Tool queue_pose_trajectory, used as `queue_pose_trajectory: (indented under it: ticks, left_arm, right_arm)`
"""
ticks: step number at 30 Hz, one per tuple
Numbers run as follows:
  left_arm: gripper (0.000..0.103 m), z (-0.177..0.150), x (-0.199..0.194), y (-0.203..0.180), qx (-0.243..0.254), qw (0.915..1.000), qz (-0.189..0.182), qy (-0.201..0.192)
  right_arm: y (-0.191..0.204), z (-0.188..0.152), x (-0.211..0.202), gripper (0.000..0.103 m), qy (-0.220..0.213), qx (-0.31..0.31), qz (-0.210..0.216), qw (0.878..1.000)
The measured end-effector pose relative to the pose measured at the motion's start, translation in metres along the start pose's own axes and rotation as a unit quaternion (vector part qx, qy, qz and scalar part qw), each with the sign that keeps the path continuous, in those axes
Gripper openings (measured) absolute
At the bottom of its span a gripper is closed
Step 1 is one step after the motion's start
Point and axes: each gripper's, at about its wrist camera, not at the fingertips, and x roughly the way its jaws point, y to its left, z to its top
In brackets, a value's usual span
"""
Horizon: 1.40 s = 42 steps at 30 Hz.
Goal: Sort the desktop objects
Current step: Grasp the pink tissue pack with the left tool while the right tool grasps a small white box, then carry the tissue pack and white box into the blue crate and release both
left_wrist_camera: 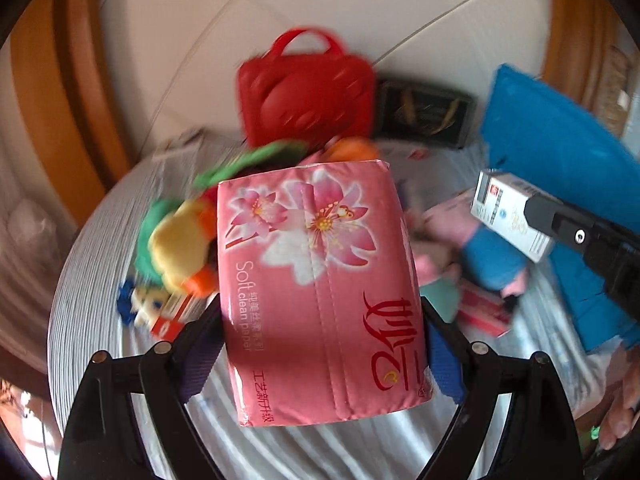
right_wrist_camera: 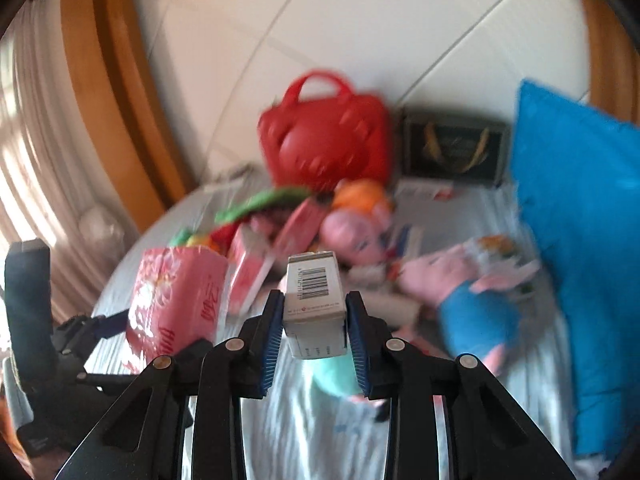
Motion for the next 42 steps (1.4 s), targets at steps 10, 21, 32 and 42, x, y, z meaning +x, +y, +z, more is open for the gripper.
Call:
queue_pose_trajectory:
  ticks: [10,21,32,42]
  left_arm:
    - [0.089,0.063,-0.061,-0.14,0.073,0.9896,-0.081,-0.094]
    - [0.089,0.097,-0.113,-0.308,0.147,0.9642,-0.161,-0.15]
    - [0.089,0.109,-0.104,-0.428,0.195,0.9576,-0.184,-0.106]
    - [0.09,0.101,-0.068,-0.463,0.21,0.9646,-0.15,-0.052]
  right_arm:
    - [-0.096,0.032,-0.139,0.031,-0.133,0.024,-0.081,0.988]
    - [-0.24,0.032,-0.269,0.031,-0.204,0.059,-0.204,0.956]
    - [-0.37,0.007,-0.293,0.031,-0.162,0.081,-0.27,0.946]
    - [-0.424,-0.015,-0.259,0.031,-0.111,0.087,-0.253,0.957]
